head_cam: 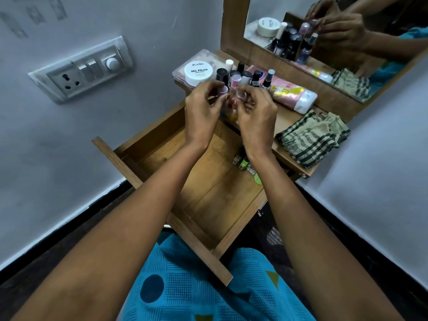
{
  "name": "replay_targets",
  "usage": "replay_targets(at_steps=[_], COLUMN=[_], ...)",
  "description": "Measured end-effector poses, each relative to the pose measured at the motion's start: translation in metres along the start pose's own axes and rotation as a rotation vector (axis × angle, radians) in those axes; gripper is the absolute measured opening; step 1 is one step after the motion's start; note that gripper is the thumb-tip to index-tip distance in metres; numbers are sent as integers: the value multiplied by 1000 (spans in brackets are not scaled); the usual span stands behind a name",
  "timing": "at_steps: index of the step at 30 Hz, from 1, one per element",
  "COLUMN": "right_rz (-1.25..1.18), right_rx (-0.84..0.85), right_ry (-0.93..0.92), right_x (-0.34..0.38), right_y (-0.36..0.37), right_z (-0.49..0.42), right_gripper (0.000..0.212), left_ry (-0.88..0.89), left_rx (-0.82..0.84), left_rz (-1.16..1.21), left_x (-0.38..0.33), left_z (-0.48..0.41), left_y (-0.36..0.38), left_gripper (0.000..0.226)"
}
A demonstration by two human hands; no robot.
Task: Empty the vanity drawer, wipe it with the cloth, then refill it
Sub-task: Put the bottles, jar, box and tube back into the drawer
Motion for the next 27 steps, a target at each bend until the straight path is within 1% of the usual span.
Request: replay_targets(at_steps=[4, 9, 13, 15, 18, 23, 27], right_rz=[10, 35, 61, 99, 197, 475, 606], right_rx=[7, 59, 118, 157, 171, 70, 25], right_ry=[-19, -37, -49, -51, -81, -171, -213], right_x=[1, -5, -19, -27, -40, -59, -67], right_y=[-5, -9, -8, -6, -1, 8, 12], right_z=[11, 25, 34, 36, 38, 40, 42], right_gripper=[25, 23, 20, 21, 20, 21, 20], left_ry=[11, -33, -92, -107, -144, -163, -167], left_rx=[18, 12, 81, 114, 143, 200, 241], left_rz=[8, 8, 7, 3, 15, 11, 38], left_x=[-4, -4, 4, 8, 17, 33, 41], left_z=[16, 32, 46, 51, 56, 59, 63], left_y=[-7, -13, -11, -8, -2, 8, 16], left_gripper=[24, 26, 32, 32, 29, 28, 27])
Point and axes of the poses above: each hand's wrist, its own z-axis away from the middle knuckle, its own y-axis out of the palm, x = y × z, the point moved 1 cm from there along -z, towards the middle knuckle, and after that the axes turned 15 degrees about y, right-handed, at the moved point
